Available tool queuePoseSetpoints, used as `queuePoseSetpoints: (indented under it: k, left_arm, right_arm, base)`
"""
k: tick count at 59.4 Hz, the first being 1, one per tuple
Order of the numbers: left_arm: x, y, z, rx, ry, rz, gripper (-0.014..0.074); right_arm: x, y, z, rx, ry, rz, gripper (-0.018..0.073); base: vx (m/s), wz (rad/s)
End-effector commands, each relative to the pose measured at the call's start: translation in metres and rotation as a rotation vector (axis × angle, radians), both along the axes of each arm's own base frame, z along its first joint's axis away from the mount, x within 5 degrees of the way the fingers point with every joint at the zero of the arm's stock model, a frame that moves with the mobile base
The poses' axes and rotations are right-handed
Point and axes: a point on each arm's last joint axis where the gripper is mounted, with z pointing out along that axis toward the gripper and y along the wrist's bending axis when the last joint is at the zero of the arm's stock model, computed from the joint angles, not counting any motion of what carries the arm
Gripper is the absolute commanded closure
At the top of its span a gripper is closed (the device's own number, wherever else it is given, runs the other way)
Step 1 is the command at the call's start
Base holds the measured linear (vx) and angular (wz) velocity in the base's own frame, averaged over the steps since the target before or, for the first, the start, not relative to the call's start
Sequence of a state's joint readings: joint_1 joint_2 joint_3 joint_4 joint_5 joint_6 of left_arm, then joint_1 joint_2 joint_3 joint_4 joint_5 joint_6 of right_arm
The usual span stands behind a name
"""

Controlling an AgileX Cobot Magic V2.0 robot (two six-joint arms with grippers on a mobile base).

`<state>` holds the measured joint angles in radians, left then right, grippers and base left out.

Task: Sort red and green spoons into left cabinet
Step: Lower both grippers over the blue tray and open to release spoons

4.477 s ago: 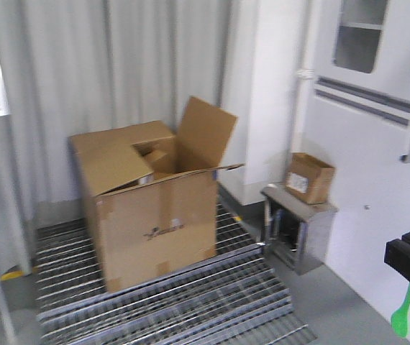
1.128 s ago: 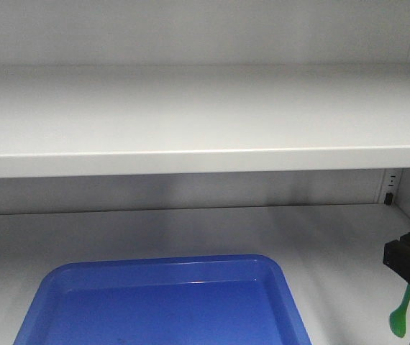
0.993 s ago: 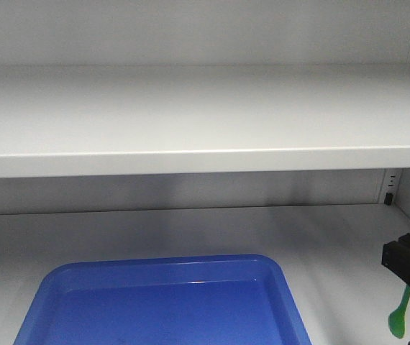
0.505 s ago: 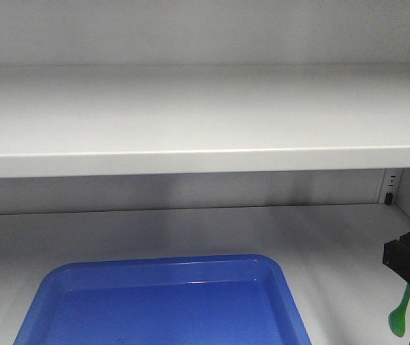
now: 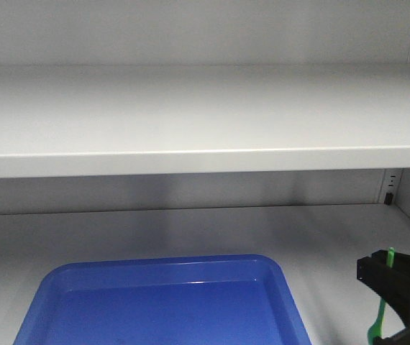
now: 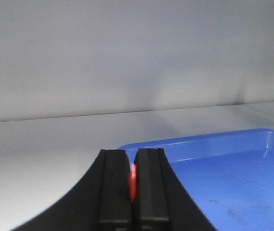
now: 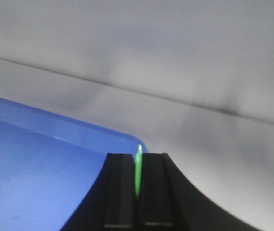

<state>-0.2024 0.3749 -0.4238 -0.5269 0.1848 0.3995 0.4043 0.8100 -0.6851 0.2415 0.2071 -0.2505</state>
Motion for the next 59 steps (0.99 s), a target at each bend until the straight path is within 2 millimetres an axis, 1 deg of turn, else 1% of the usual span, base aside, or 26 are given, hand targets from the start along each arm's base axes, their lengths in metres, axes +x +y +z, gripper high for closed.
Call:
queuePoseSetpoints:
  k: [1,6,9,14,20,27,34,49,59]
  left_arm:
    - [0.008,0.003,0.015,-0.051,-0.073,0.046,0.0594]
    - [0.020,0.001,0.018,-0.045,-0.051,0.056,0.0594]
    - [0.027,0.000,0.023,-0.015,-0.049,0.059,0.0594]
    - [0.041,-0.002,0.036,0.053,-0.070,0.069,0.0594]
    - [0.057,-0.007,0.052,0.067,-0.056,0.057,0.0594]
    - [0.067,-0.011,0.062,0.012,-0.027,0.038,0.0594]
    - [0.070,-0.018,0.069,-0.001,-0.023,-0.007,0.0594]
    - [0.074,-0.048,0.061,0.033,0.007,-0.177,0.0594]
    - [0.084,-0.072,0.048,0.086,0.050,-0.269,0.0594]
  right_arm:
    - [0.008,0.001,0.014,0.075,-0.064,-0.026,0.0561]
    - [0.016,0.005,0.008,0.076,-0.044,-0.028,0.0561]
    - [0.019,0.008,0.007,0.052,-0.055,-0.015,0.0561]
    - [0.022,0.018,0.006,0.025,-0.093,0.023,0.0561]
    - [0.022,0.034,0.006,0.014,-0.152,0.080,0.0561]
    - [0.022,0.050,0.005,0.037,-0.176,0.127,0.0561]
    - [0.024,0.065,-0.002,0.035,-0.175,0.167,0.0561]
    - [0.029,0.093,-0.013,0.045,-0.201,0.218,0.0561]
    - [0.034,0.103,-0.018,0.053,-0.228,0.213,0.0561]
  base:
    - [0.00,0.00]
    - [0.00,0.00]
    - [0.00,0.00]
    - [0.00,0.00]
    - [0.00,0.00]
    - [0.00,0.00]
    - [0.00,0.00]
    - [0.00,0.00]
    - [0.00,0.00]
